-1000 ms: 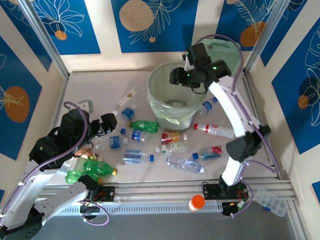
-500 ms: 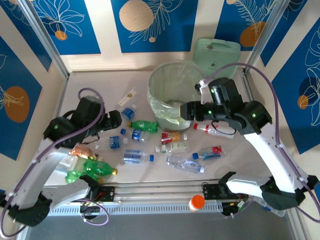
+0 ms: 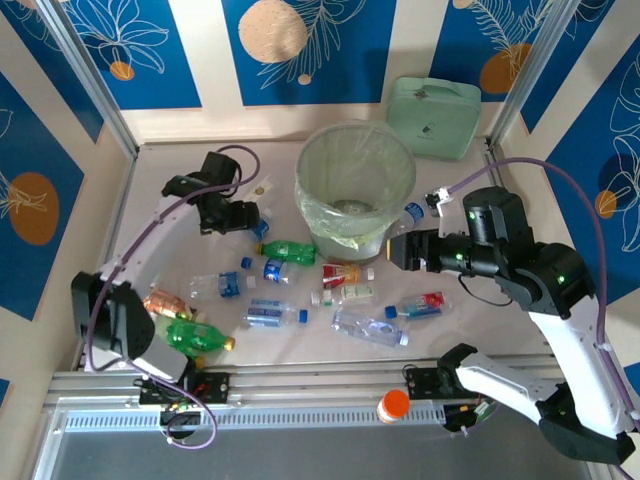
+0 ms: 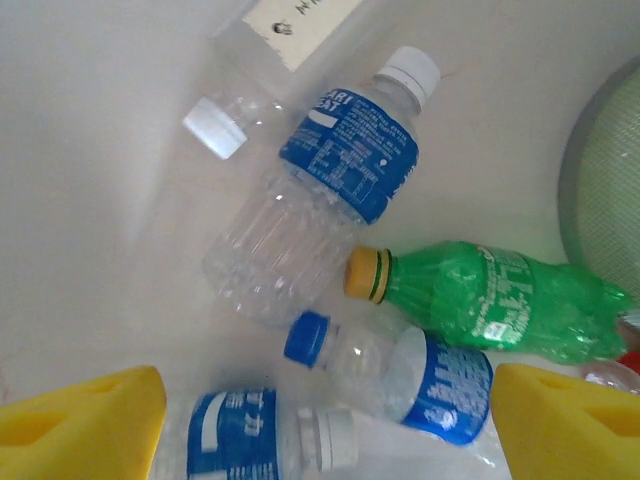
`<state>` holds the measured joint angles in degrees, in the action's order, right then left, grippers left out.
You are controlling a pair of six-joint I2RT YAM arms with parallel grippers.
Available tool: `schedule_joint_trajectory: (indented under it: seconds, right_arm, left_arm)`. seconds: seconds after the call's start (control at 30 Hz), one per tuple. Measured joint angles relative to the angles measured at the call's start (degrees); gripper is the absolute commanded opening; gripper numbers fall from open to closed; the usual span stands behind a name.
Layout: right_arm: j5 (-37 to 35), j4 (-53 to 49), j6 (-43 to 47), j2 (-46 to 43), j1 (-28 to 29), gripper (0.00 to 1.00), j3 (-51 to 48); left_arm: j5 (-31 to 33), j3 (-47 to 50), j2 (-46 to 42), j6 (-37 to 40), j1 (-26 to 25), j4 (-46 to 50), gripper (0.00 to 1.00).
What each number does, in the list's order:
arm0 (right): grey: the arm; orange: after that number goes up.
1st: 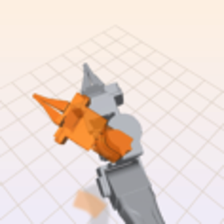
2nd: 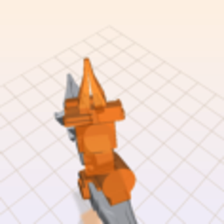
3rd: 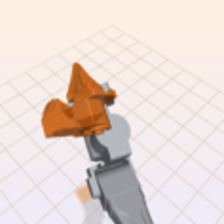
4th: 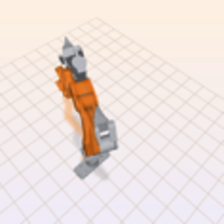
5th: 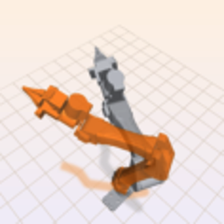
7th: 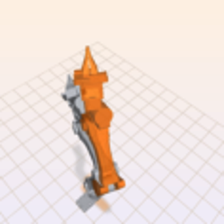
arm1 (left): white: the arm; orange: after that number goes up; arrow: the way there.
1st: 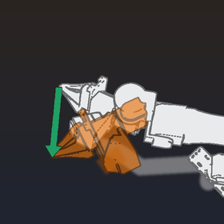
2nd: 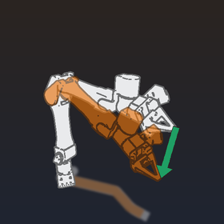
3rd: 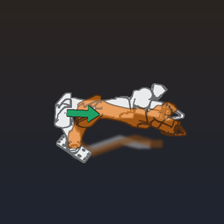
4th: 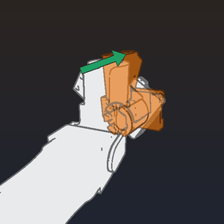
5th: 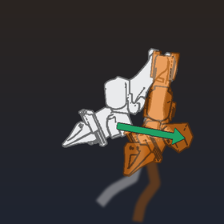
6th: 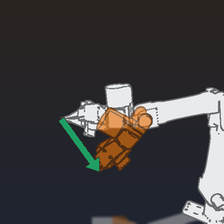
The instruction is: Put the plastic bottles in the bin
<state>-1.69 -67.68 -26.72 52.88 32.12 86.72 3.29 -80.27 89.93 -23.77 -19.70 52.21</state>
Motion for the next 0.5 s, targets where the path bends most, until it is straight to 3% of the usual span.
schedule_joint_trajectory:
  seconds: [0.27, 0.5]
  right_arm:
    - [1.4, -4.7, 2.0, -1.0, -2.5, 0.70, 0.4]
    - [1.3, -7.3, 4.4, -1.0, -3.4, 0.71, 2.2]
  left_arm:
    - [-1.6, -2.4, 13.2, 7.0, 0.0, -3.4, 0.78]
    - [-0.5, -5.4, 19.7, 9.8, 0.0, -3.8, 0.78]
